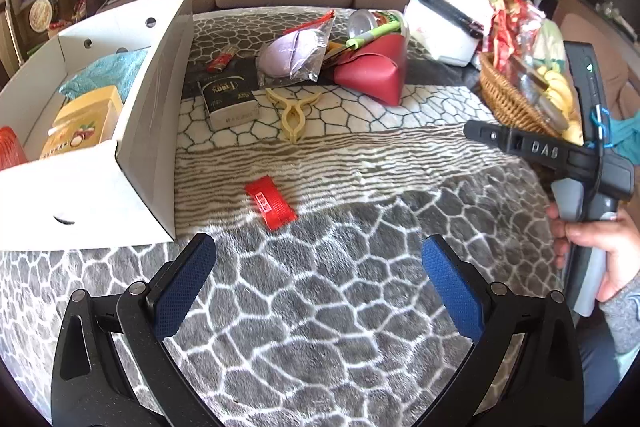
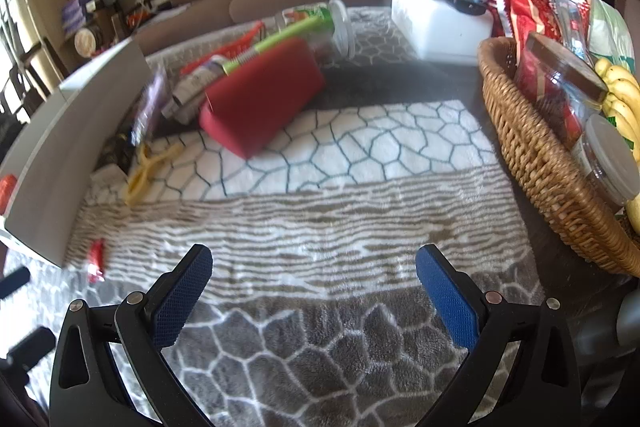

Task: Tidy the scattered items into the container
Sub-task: 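Lower the left tool onto the small red snack packet and close it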

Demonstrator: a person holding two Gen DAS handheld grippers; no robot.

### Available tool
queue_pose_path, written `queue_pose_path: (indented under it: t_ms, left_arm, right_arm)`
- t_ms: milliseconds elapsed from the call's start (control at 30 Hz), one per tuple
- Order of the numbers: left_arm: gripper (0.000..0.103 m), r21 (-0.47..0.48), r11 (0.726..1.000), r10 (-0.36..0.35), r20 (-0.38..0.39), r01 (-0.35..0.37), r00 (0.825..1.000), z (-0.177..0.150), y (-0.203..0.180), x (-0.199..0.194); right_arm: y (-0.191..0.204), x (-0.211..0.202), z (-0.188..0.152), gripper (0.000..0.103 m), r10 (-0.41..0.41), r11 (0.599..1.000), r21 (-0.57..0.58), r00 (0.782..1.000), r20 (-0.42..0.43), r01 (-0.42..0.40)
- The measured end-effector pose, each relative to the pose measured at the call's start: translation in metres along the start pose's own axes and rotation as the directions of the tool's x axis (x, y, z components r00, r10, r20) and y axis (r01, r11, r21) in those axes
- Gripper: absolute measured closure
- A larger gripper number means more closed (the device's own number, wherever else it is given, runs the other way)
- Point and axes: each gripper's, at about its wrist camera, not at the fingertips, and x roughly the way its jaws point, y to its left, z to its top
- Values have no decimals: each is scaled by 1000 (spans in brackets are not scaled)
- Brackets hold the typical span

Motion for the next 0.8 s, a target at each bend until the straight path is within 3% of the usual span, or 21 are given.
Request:
queue_pose_path:
  t_ms: [67, 167, 233, 367, 500, 533, 600, 767, 800]
  left_arm:
    - [0, -7, 999, -37, 24, 37, 999, -1, -1, -6]
    - [1, 0, 999, -41, 21, 41, 999, 6, -5, 4]
    - [3, -28, 999, -31, -11, 30, 999, 10, -6, 20]
    - [30, -54, 998, 24, -58, -27, 998, 15, -6, 53]
    - [32, -88, 993, 73, -48, -77, 996, 21, -2, 71]
    - [39, -101, 991, 77, -46, -82, 996, 21, 1, 74]
    - [70, -125, 988, 89, -54, -95, 995, 20, 6, 81]
    - [86, -144, 986, 79, -65, -87, 995, 18, 10, 87]
    - [95, -141, 986, 77, -59, -85, 995, 17, 10, 86]
  right_arm:
    - [-3, -24, 4, 2, 73, 996, 38, 995, 62, -76]
    - [6, -48, 15, 21, 123, 991, 37, 985, 118, -128]
    - [15, -59, 18, 26, 149, 988, 12, 979, 136, -152]
    - [36, -62, 23, 40, 195, 980, -53, 974, 112, -190]
    - [49, -59, 24, 45, 201, 978, -80, 976, 82, -194]
    - [49, -58, 25, 45, 201, 978, -73, 977, 78, -195]
    - [49, -58, 26, 45, 219, 975, -51, 973, 76, -215]
    - [54, -55, 26, 44, 235, 971, -55, 970, 58, -232]
    - [55, -53, 26, 44, 233, 971, -57, 971, 49, -230]
